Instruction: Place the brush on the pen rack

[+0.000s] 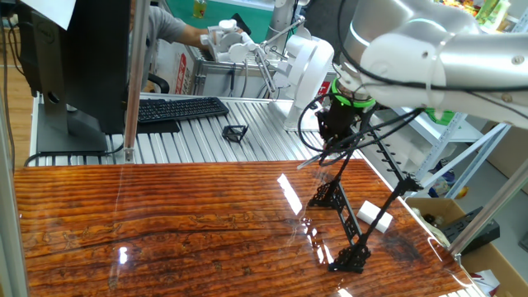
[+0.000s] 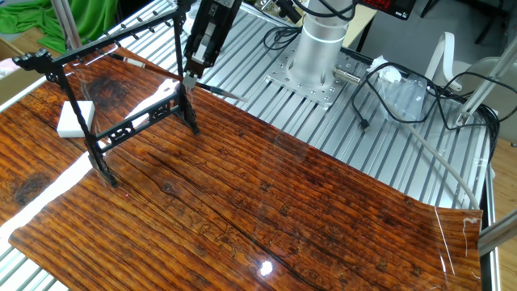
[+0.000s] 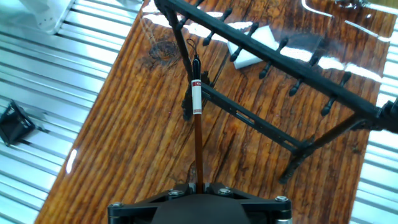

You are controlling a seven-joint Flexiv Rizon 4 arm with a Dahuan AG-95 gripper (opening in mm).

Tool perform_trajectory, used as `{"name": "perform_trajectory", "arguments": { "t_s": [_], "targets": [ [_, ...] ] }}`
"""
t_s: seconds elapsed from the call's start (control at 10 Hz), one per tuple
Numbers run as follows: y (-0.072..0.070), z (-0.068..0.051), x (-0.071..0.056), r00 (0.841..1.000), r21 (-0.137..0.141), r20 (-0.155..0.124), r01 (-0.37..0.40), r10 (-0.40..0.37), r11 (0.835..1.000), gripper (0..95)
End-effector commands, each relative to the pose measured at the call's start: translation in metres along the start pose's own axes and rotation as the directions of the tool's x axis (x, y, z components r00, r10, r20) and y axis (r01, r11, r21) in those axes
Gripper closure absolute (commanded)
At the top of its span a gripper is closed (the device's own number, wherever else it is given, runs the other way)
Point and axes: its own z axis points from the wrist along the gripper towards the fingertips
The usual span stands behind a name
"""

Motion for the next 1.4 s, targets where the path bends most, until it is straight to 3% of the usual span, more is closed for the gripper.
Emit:
{"name": "perform_trajectory", "arguments": {
  "t_s": [0.1, 0.6, 0.9, 1.2, 1.4],
  "targets": [
    [-0.0004, 0.0002, -0.0007, 0.997, 0.013, 0.002, 0.072, -0.072, 0.997, 95.0],
    [-0.0005, -0.0007, -0.0014, 0.984, 0.021, -0.012, 0.177, -0.177, 0.984, 95.0],
    [-0.0002, -0.0015, -0.0023, 0.998, 0.003, -0.046, 0.032, -0.032, 0.999, 95.0],
    [-0.0003, -0.0027, -0.0033, 0.994, -0.001, -0.056, -0.091, 0.091, 0.996, 95.0],
    [-0.0002, -0.0032, -0.0037, 0.991, -0.004, -0.062, -0.123, 0.123, 0.992, 95.0]
  ]
}}
